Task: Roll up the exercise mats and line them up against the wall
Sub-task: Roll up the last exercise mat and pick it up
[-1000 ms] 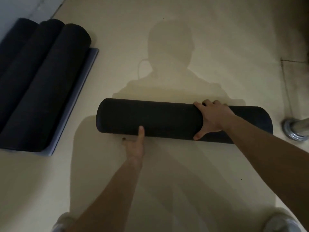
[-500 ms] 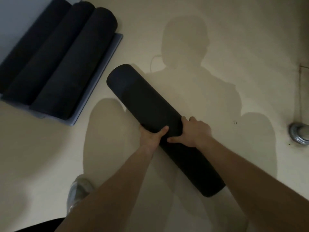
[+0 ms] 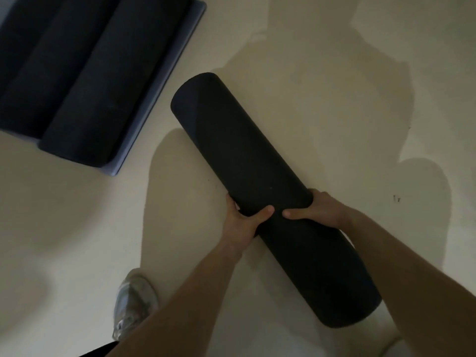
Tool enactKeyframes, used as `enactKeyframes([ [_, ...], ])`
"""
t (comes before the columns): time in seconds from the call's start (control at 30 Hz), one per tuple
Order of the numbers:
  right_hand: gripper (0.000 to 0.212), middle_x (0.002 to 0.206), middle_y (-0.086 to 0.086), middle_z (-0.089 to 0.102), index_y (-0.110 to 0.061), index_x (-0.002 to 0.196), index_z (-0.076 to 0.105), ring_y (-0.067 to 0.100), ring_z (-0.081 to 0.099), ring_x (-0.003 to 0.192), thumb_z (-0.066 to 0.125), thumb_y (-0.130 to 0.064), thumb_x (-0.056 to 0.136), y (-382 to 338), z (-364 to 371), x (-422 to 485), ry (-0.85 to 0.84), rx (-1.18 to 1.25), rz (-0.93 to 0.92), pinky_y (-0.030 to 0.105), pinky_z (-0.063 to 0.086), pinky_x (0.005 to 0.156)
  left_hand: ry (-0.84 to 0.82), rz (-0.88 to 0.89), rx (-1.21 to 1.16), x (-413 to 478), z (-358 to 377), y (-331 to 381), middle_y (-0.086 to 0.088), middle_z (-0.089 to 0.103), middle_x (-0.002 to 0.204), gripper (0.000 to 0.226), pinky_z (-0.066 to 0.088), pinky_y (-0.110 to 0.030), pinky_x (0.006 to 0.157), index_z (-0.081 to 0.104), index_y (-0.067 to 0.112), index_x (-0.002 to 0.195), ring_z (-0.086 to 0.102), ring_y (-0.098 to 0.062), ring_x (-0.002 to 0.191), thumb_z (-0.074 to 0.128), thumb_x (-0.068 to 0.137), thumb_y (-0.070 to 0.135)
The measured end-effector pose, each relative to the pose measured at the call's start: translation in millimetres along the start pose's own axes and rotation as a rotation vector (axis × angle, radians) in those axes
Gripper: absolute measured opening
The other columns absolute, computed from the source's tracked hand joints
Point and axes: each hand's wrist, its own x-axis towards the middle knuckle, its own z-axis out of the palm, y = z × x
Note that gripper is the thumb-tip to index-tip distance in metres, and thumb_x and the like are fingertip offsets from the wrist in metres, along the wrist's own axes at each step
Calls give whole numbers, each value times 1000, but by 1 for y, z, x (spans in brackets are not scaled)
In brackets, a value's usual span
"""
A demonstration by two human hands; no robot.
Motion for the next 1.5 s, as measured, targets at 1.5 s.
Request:
enactKeyframes([
  [1.5,87,105,-10,72,-28,113,65,16,69,95,89,-65,38,-341,417,-362,-379,-729,-535,42,59,86,876,36,-1002,-471,-368,33,7,64,127,67,55,-32,77,46,32,136,64,-16,110,82,80,40],
])
